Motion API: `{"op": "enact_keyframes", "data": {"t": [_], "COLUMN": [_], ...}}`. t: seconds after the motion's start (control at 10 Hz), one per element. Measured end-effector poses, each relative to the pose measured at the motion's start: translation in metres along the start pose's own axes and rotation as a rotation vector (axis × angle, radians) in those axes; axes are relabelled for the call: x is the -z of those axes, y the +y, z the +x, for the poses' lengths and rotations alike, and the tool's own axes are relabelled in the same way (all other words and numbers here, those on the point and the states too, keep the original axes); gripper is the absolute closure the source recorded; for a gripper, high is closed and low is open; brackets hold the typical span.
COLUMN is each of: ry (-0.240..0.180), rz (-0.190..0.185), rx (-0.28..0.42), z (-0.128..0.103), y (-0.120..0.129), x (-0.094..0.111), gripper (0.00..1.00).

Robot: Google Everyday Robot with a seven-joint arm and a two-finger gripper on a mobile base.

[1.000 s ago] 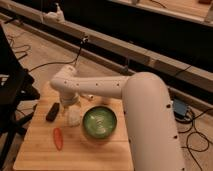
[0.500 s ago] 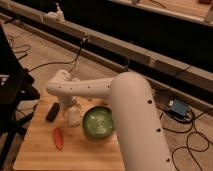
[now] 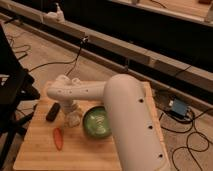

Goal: Place the white sponge in the ceramic bowl

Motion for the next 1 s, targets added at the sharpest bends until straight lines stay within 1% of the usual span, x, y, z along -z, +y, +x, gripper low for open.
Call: {"op": "enact_keyframes", "data": {"t": [0.1,0.2,0.3,0.4,0.5,0.6,0.7,0.8,1.0], "ry": [-0.003,-0.010,-0.022,-0.040,-0.071,-0.096,-0.130,-0.161,-0.199], "rz": [-0.062,-0.102,-0.134,-0.151,-0.168,-0.178,-0.187,-0.189,-0.181], "rx": [0.004,0.008,0.011,0.018,0.034,0.044,0.053,0.062,0.078], "z": [-0.001,-0.001,-0.003,-0.005,-0.009,-0.014,-0.017,-0.021,-0.024], "y": [0.009,0.012,0.009,0.006,0.002,0.001,-0.007,-0.015,-0.026], "x": [-0.003,-0.004,-0.002,0.003,0.015,0.026,0.043,0.059,0.081], "gripper": [0.62,0.71,0.82,0.91,0.99,1.00,1.00,1.00,1.00]}}
